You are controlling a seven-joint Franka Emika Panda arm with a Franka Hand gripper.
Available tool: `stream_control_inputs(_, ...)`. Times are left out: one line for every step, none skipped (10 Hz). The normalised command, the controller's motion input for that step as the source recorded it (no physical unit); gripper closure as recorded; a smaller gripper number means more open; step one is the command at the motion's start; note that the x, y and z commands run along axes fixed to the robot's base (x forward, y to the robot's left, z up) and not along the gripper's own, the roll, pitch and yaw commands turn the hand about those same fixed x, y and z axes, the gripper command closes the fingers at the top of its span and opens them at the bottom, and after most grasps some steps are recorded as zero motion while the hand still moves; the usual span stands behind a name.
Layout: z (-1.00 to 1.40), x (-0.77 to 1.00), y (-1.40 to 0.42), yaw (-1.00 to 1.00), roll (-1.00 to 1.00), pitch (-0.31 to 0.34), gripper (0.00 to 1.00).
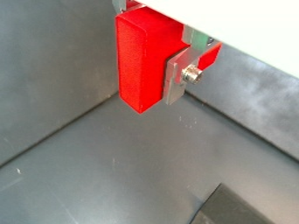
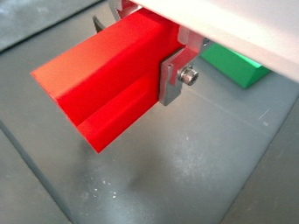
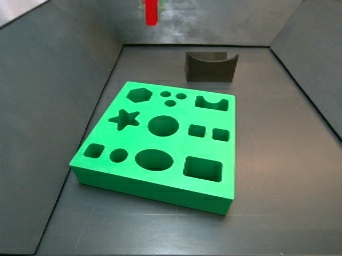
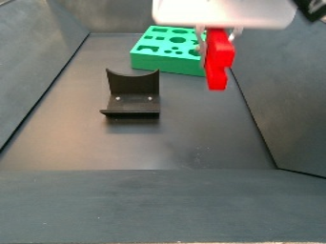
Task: Pick up the double-square object. Move up. Rotate the double-square object. Place the double-square object on the fixture. Regrasp the double-square object. Move to above the board. Insert the double-square object.
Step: Place the double-square object on the fixture.
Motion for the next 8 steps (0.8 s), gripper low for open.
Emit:
stream_control_inputs(0.77,-0.02,0.01,-0.02,0.04,0.041,1.0)
stream_control_inputs(0.55,-0.01,0.01,-0.02,0.04,0.05,1.0)
stream_control_inputs(0.33,0.0,0.01,-0.02,0.04,0.065,1.0)
stream_control_inputs(-0.31,1.0,-0.64,0.2,-0.53,-0.263,1.0)
stream_control_inputs(-0.36,1.0,-0.64,0.2,-0.53,-0.255,1.0)
stream_control_inputs(-0.36,1.0,-0.54,0.15,-0.43,-0.201,1.0)
stream_control_inputs(-0.32,1.0,-0.47,0.1,-0.34,-0.139,1.0)
stream_control_inputs(-0.25,1.0,-0.42,0.04,-0.25,-0.058,1.0)
